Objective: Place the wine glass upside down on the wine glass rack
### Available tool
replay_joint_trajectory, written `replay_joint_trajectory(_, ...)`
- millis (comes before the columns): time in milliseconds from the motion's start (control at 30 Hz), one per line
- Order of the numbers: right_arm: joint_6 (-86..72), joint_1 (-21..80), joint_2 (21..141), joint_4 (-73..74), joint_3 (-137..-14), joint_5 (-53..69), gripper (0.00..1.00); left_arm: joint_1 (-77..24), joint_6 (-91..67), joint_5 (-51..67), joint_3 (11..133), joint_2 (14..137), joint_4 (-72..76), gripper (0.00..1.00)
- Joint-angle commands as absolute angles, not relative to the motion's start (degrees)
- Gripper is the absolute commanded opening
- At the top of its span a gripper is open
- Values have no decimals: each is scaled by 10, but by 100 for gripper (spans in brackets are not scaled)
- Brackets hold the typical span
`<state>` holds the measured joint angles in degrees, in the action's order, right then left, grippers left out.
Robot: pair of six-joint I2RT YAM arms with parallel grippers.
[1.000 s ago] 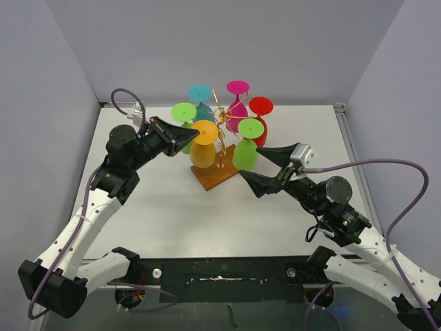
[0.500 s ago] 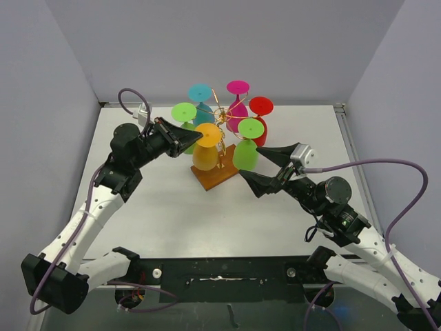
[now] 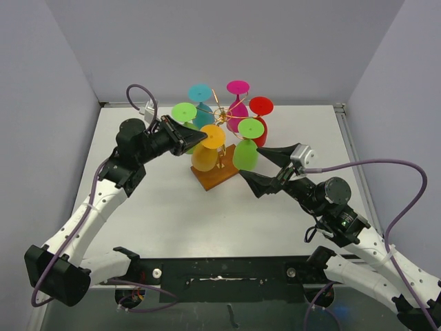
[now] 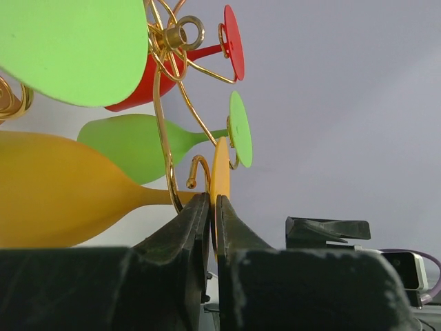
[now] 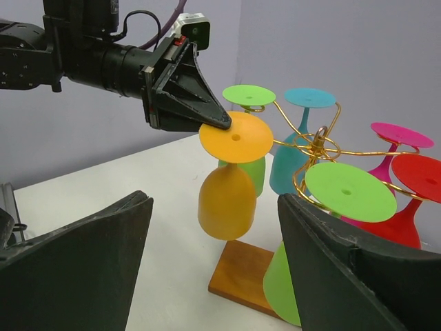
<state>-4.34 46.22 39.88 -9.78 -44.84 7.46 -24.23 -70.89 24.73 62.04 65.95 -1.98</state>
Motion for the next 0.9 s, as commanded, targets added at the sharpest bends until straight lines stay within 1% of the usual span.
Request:
replay_joint_trajectory(0,-47,465,389,-126,-447,63,75,-245,-682,266,659,661,-20,8)
replay_joint_trajectory(67,-47,466,389,-126,-446,62,75,-245,-678,280,662,663,-25,13)
replay_joint_trajectory(167,-47,466,386,-125,-445,61,75,-245,-673,299,667,667,-31,17)
replay_joint_trajectory(633,-47,466,385,-126,-445,55,76,-244,-640,373,682,679,-67,28)
replay_joint_trajectory(867,-56,466,383,-121,-444,48,76,-243,-610,401,675,673,-91,37)
